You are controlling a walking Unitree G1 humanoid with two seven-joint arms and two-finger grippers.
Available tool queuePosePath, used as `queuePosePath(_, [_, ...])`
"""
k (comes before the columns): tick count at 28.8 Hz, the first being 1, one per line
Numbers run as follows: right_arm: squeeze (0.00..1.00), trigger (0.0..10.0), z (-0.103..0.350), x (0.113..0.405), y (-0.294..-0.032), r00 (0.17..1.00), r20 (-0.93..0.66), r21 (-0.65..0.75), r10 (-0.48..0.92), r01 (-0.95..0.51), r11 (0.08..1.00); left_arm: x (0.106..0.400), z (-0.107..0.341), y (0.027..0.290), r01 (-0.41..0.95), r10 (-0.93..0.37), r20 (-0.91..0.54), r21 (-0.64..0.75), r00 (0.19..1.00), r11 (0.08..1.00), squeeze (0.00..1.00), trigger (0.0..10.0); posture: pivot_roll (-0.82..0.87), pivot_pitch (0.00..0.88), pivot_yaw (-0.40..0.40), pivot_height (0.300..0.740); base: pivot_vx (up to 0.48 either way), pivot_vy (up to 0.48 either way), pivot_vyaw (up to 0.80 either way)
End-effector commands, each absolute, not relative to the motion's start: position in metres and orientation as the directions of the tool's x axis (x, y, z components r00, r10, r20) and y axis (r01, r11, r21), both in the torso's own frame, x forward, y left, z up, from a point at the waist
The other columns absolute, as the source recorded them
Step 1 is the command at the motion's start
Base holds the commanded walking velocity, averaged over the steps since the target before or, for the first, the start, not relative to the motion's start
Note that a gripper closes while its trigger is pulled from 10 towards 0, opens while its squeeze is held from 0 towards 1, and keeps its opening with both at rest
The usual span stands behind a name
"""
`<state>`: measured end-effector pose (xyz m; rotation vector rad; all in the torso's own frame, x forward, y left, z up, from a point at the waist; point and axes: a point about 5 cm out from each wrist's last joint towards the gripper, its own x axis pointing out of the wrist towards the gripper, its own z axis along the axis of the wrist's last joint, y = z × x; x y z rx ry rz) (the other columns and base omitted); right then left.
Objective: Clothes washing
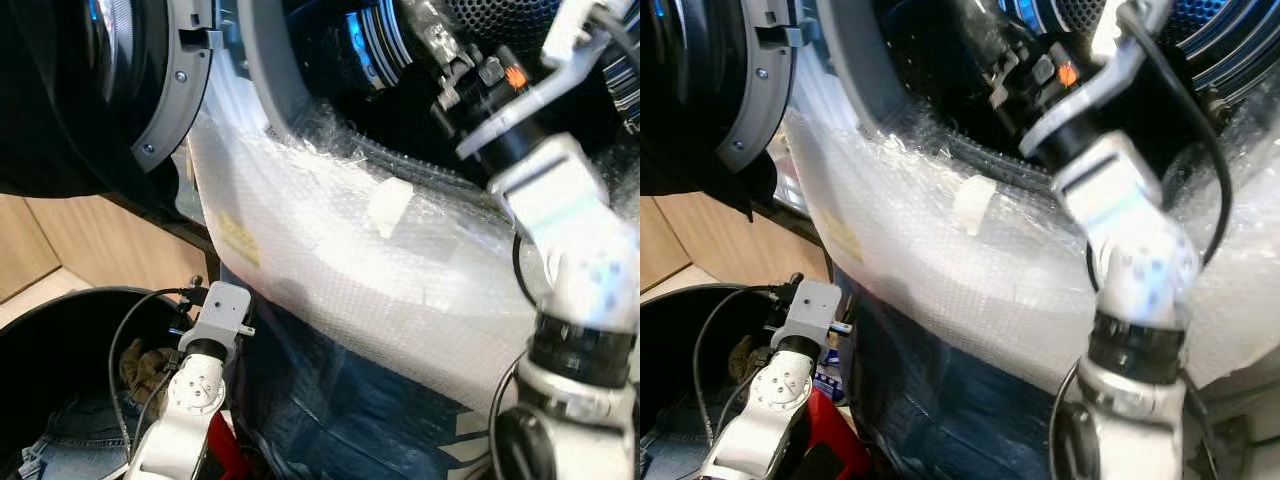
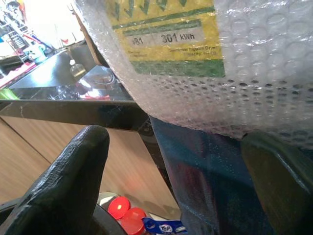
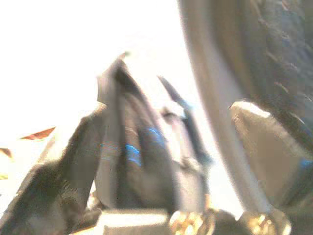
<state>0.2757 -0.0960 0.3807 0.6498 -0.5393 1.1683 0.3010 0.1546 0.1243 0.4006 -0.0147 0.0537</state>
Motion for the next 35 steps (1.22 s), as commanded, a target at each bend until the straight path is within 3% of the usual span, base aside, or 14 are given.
queuePosePath(1, [0.00, 10.0, 0.377, 0.255, -0.092, 0.192, 0.696, 0.121, 0.692, -0.981, 0.150, 0.302, 0.124, 0.150, -0.033, 0.026, 0.024, 0.399, 0.999, 0.917, 0.00, 10.0, 0.01, 0.061, -0.120, 0.740, 0.000, 0.000, 0.00])
queuePosePath(6, [0.00, 10.0, 0.348, 0.224, -0.091, 0.010, 0.691, 0.139, 0.723, -0.983, -0.120, 0.302, 0.126, 0.152, -0.035, 0.024, 0.033, 0.401, 0.999, 0.916, 0.00, 10.0, 0.02, 0.060, -0.120, 0.740, 0.000, 0.000, 0.00])
queuePosePath(8, [0.00, 10.0, 0.342, 0.218, -0.091, -0.023, 0.704, 0.160, 0.710, -0.968, -0.191, 0.302, 0.126, 0.153, -0.036, 0.024, 0.034, 0.403, 0.999, 0.915, 0.00, 10.0, 0.02, 0.059, -0.122, 0.740, 0.000, 0.000, 0.00])
queuePosePath(12, [0.00, 10.0, 0.307, 0.209, -0.092, -0.024, 0.601, 0.210, 0.799, -0.960, -0.187, 0.303, 0.127, 0.153, -0.039, 0.025, 0.040, 0.402, 0.999, 0.915, 0.00, 10.0, 0.03, 0.060, -0.124, 0.740, 0.000, 0.000, 0.00])
queuePosePath(13, [0.00, 10.0, 0.263, 0.211, -0.092, 0.067, 0.448, 0.344, 0.891, -0.933, -0.103, 0.302, 0.127, 0.152, -0.029, 0.013, 0.044, 0.403, 0.999, 0.915, 0.00, 10.0, 0.03, 0.061, -0.123, 0.740, 0.000, 0.000, 0.00])
queuePosePath(16, [0.00, 10.0, 0.224, 0.211, -0.094, 0.136, 0.287, 0.454, 0.948, -0.891, -0.010, 0.302, 0.127, 0.152, -0.018, 0.001, 0.044, 0.406, 0.999, 0.914, 0.00, 10.0, 0.03, 0.064, -0.123, 0.740, 0.000, 0.000, 0.00])
queuePosePath(17, [0.00, 10.0, 0.194, 0.211, -0.099, 0.182, 0.175, 0.504, 0.968, -0.861, 0.070, 0.302, 0.127, 0.151, -0.011, -0.007, 0.043, 0.402, 0.999, 0.916, 0.00, 10.0, 0.03, 0.065, -0.123, 0.740, 0.000, 0.000, 0.00])
queuePosePath(24, [0.00, 10.0, 0.077, 0.202, -0.143, 0.416, -0.167, 0.699, 0.894, -0.590, 0.405, 0.286, 0.096, 0.147, 0.142, -0.115, -0.093, 0.362, 0.989, 0.921, 0.00, 10.0, 0.06, 0.070, -0.123, 0.740, 0.000, 0.000, 0.00])
queuePosePath(27, [0.00, 10.0, 0.041, 0.203, -0.163, 0.529, -0.283, 0.691, 0.800, -0.466, 0.553, 0.278, 0.075, 0.132, 0.328, -0.270, -0.212, 0.316, 0.939, 0.890, 0.00, 10.0, 0.06, 0.070, -0.120, 0.740, 0.000, 0.000, 0.00])
queuePosePath(29, [0.00, 10.0, 0.016, 0.205, -0.178, 0.604, -0.412, 0.628, 0.682, -0.354, 0.693, 0.267, 0.055, 0.117, 0.506, -0.407, -0.333, 0.310, 0.851, 0.805, 0.00, 10.0, 0.06, 0.067, -0.115, 0.740, 0.000, 0.000, 0.00])
queuePosePath(30, [0.00, 10.0, 0.016, 0.205, -0.178, 0.604, -0.412, 0.628, 0.682, -0.354, 0.693, 0.267, 0.055, 0.117, 0.506, -0.407, -0.333, 0.310, 0.851, 0.805, 0.00, 10.0, 0.06, 0.067, -0.115, 0.740, 0.000, 0.000, 0.00])
queuePosePath(31, [0.00, 10.0, 0.001, 0.207, -0.187, 0.642, -0.491, 0.545, 0.588, -0.301, 0.783, 0.261, 0.042, 0.113, 0.567, -0.444, -0.393, 0.289, 0.805, 0.771, 0.00, 10.0, 0.06, 0.069, -0.108, 0.740, 0.000, 0.000, 0.00])
queuePosePath(35, [0.00, 10.0, -0.025, 0.207, -0.203, 0.700, -0.599, 0.462, 0.389, -0.094, 0.882, 0.254, 0.021, 0.106, 0.637, -0.484, -0.471, 0.248, 0.738, 0.730, 0.00, 10.0, 0.05, 0.065, -0.105, 0.740, 0.000, 0.000, 0.00])
